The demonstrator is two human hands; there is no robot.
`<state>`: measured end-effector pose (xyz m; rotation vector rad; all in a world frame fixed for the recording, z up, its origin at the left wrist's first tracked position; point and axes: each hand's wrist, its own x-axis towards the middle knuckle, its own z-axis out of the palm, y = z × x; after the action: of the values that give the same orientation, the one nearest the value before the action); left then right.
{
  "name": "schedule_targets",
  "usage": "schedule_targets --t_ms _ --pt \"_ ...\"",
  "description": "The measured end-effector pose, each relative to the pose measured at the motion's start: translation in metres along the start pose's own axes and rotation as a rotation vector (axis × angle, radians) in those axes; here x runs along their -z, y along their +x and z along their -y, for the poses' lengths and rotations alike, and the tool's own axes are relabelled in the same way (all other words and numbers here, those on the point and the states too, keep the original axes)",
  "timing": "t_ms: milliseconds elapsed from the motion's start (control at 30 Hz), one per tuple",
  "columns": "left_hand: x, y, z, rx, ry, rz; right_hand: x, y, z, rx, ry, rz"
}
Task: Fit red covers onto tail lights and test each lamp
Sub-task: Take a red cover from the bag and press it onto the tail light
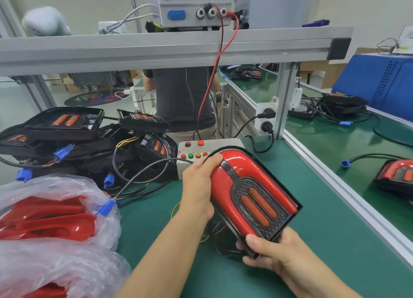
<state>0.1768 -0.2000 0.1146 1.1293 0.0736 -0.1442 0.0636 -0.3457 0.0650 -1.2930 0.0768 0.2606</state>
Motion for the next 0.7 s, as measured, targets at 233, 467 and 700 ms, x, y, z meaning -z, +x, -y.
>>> schedule_targets --t_ms 233,467,700 --pt "0.007 0.008 0.000 0.063 0.040 0.115 0.017 0.000 0.025 0.136 0.049 -0.107" --pt "-0.002 -0.016 0.028 0.087 0.117 0.151 0.011 0.006 0.020 0.194 0.088 -0.271" --pt "-0.005 -0.024 0.031 0.180 0.206 0.347 0.013 -0.006 0.039 0.050 0.430 0.106"
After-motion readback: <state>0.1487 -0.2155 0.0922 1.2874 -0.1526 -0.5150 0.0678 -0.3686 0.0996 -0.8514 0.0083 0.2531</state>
